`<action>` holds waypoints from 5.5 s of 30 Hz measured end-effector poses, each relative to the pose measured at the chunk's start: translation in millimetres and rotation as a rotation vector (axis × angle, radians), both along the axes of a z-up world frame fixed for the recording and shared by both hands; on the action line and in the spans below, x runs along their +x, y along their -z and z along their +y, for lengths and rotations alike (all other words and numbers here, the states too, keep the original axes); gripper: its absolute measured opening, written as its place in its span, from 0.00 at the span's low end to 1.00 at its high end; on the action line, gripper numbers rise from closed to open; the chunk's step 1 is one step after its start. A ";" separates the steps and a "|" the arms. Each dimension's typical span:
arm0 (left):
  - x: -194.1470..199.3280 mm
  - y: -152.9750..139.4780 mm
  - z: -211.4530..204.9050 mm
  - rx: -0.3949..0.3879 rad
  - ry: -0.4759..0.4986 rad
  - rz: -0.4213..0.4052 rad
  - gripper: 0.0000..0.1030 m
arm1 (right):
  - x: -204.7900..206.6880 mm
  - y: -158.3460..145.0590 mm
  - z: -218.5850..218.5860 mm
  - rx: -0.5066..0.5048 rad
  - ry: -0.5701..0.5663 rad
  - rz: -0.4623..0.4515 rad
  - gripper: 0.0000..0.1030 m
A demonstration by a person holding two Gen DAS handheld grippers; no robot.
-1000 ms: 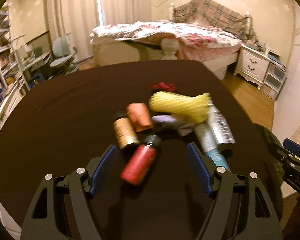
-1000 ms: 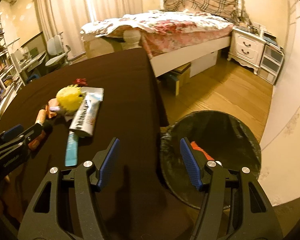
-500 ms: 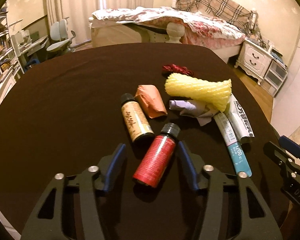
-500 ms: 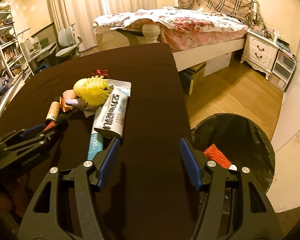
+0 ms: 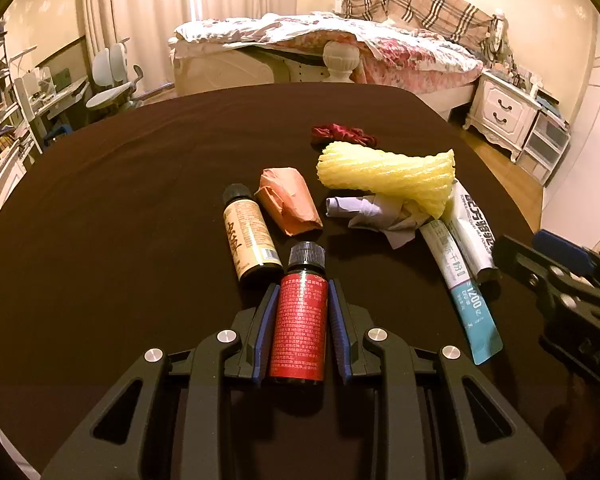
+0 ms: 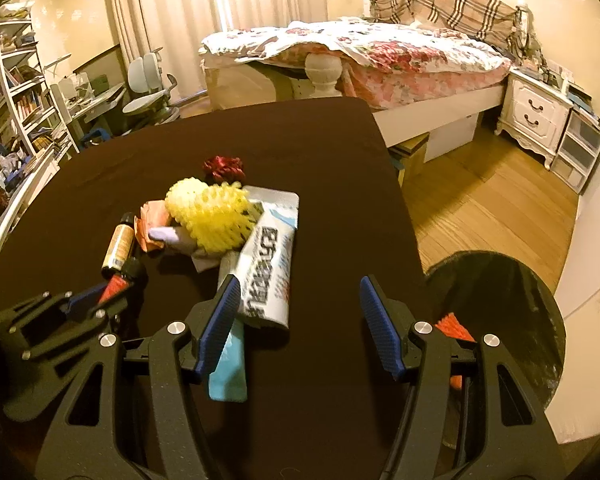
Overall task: Collect trash
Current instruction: 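Grasp the red bottle with the left tool while the right tool grasps the white toothpaste tube, then carry the red bottle and white tube over the black bin while opening both tools to drop them, then move both open tools back over the trash on the table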
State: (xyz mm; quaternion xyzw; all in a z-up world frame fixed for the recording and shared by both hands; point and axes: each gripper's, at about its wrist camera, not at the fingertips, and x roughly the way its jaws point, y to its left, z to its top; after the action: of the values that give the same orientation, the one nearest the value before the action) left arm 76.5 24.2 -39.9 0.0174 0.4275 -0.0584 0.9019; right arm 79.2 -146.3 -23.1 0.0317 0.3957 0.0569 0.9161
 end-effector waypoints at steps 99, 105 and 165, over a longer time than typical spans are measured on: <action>-26.7 -37.0 -174.1 -0.060 0.362 -0.132 0.27 | -95.0 -9.3 -159.2 -0.014 0.369 -0.054 0.25; -26.2 -33.2 -188.2 -0.048 0.378 -0.129 0.27 | -94.5 -5.9 -172.6 -0.010 0.397 -0.050 0.25; -8.3 -25.4 -186.7 0.018 0.282 -0.099 0.74 | -71.5 11.9 -188.9 0.016 0.423 -0.009 0.53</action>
State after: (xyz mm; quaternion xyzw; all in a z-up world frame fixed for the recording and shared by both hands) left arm 68.2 -162.5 -14.5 0.0882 0.3765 -0.1796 0.9045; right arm 7.7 -335.1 -35.0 0.1208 0.3756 -0.1333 0.9092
